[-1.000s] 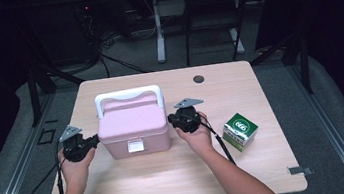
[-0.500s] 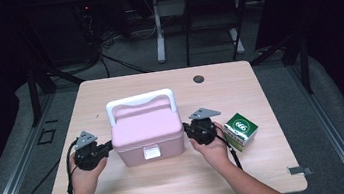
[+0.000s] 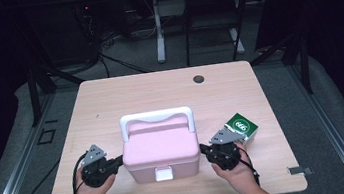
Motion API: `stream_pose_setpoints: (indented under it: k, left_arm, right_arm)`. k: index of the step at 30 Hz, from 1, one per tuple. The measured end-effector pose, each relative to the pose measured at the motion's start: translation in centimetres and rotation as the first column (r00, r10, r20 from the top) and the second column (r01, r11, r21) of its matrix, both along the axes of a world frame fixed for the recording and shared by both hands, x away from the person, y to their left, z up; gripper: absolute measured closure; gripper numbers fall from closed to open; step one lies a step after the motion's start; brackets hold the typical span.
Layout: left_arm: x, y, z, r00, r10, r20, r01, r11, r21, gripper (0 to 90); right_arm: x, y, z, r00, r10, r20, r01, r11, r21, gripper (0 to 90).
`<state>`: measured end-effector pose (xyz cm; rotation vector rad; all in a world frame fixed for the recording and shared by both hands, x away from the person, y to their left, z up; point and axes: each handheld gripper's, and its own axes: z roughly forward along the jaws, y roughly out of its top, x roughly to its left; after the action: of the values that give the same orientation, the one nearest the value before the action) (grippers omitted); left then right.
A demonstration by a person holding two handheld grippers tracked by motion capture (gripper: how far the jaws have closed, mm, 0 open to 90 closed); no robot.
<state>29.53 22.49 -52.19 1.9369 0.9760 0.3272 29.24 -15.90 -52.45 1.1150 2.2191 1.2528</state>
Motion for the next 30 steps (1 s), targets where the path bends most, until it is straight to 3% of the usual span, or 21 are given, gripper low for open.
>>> stream_pose_setpoints:
  k: [2,6,7,8,13,15,16,18,22,24,25,26,30]
  left_arm:
    - [-0.3,-0.2,0.0,0.9998,-0.020,-0.009,0.019,0.9998,-0.003,90.0]
    - [-0.4,-0.6,0.1,0.9997,-0.021,0.010,0.020,0.9996,0.021,89.8]
    - [-0.3,-0.5,0.1,0.9997,-0.023,0.006,0.023,0.9996,0.017,89.4]
    - [-0.3,-0.4,0.0,0.9997,-0.024,0.000,0.024,0.9997,0.008,88.9]
    - [0.1,0.2,-0.1,0.9996,-0.024,-0.015,0.024,0.9995,-0.021,75.3]
    - [0.4,0.9,-0.1,0.9995,-0.018,-0.028,0.016,0.9975,-0.069,69.9]
    - [0.4,1.1,0.2,0.9996,-0.011,-0.025,0.009,0.9979,-0.064,69.0]
    - [0.5,1.6,1.1,1.0000,0.002,-0.004,-0.002,0.9985,-0.055,66.9]
    - [0.8,2.4,3.6,0.9995,0.001,0.033,0.002,0.9971,-0.076,62.4]
    - [1.1,2.5,4.9,0.9988,-0.013,0.047,0.017,0.9959,-0.089,58.9]
    - [1.1,2.5,4.9,0.9988,-0.013,0.047,0.017,0.9959,-0.089,57.7]
    - [1.4,2.4,6.1,0.9981,-0.030,0.054,0.035,0.9951,-0.093,54.7]
    - [2.2,1.4,7.1,0.9966,-0.071,0.042,0.076,0.9887,-0.130,49.0]
  right_arm:
    - [-0.7,-0.4,0.0,1.0000,0.000,-0.001,0.000,1.000,-0.002,90.0]
    - [-1.5,-0.9,-0.2,1.0000,-0.002,-0.004,0.002,1.000,0.021,89.7]
    - [-1.6,-0.8,-0.2,0.9995,0.009,0.029,-0.008,1.000,-0.022,86.4]
    - [-1.5,-0.9,-0.3,0.9994,0.012,0.034,-0.010,0.999,-0.033,86.1]
    - [-0.9,-1.2,-0.6,1.0000,0.004,0.002,-0.004,1.000,0.003,79.5]
    - [-0.6,-1.7,-0.4,1.0000,0.002,0.009,-0.002,1.000,0.014,69.2]
    - [-0.5,-1.8,-0.3,0.9999,0.003,0.011,-0.003,1.000,0.022,67.9]
    - [-0.4,-2.2,0.4,0.9996,0.003,0.027,-0.004,0.999,0.033,64.9]
    - [0.2,-3.2,2.5,0.9991,0.024,0.034,-0.026,0.998,0.064,64.0]
    - [0.8,-3.7,3.8,0.9987,0.048,0.020,-0.050,0.992,0.117,62.4]
    - [1.1,-3.9,4.4,0.9981,0.059,0.015,-0.061,0.988,0.141,60.6]
    - [1.6,-4.0,5.1,0.9965,0.084,0.001,-0.083,0.982,0.172,58.4]
    - [2.7,-3.6,6.1,0.9919,0.127,-0.008,-0.121,0.964,0.235,53.5]
